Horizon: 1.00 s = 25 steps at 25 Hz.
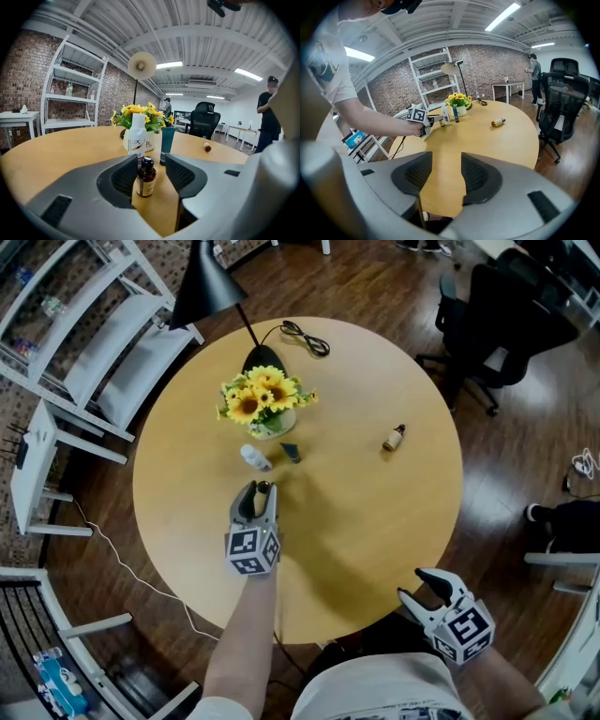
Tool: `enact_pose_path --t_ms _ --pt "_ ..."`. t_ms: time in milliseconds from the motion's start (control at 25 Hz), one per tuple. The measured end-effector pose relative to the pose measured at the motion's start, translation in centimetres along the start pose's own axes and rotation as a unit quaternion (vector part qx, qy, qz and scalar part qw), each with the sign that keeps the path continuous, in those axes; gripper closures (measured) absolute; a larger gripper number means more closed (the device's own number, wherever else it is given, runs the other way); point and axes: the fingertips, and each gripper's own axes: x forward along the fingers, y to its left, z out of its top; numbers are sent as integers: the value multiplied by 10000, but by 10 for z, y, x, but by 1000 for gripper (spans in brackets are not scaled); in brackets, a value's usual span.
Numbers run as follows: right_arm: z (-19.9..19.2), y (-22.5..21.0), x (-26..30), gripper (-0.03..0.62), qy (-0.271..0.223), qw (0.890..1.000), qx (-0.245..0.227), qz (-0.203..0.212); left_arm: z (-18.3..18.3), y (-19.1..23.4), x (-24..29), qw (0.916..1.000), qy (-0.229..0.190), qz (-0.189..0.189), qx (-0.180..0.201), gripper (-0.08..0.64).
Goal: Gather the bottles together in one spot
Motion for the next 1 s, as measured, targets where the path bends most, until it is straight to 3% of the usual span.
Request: enact_pose_path --t_ms 160,320,440,680,1000 --pt "0 10 -6 370 -42 10000 -68 -41 10 -9 -21 9999 -67 -112 53 339" --pt "-2 27 -12 370 -151 9997 -178 -65 22 -16 -73 9996 -142 -192 -143 325" --pt "-1 49 -22 370 -292 9992 -280 -71 25 -27 -132 9986 -120 -315 -408 325" --pt "3 96 -54 370 -665 9962 -496 -261 30 -49 -271 9961 -177 -668 -544 325" --pt "-28 186 -90 370 -800 9948 -544 -311 11 -83 -427 9950 174 -915 -373 324"
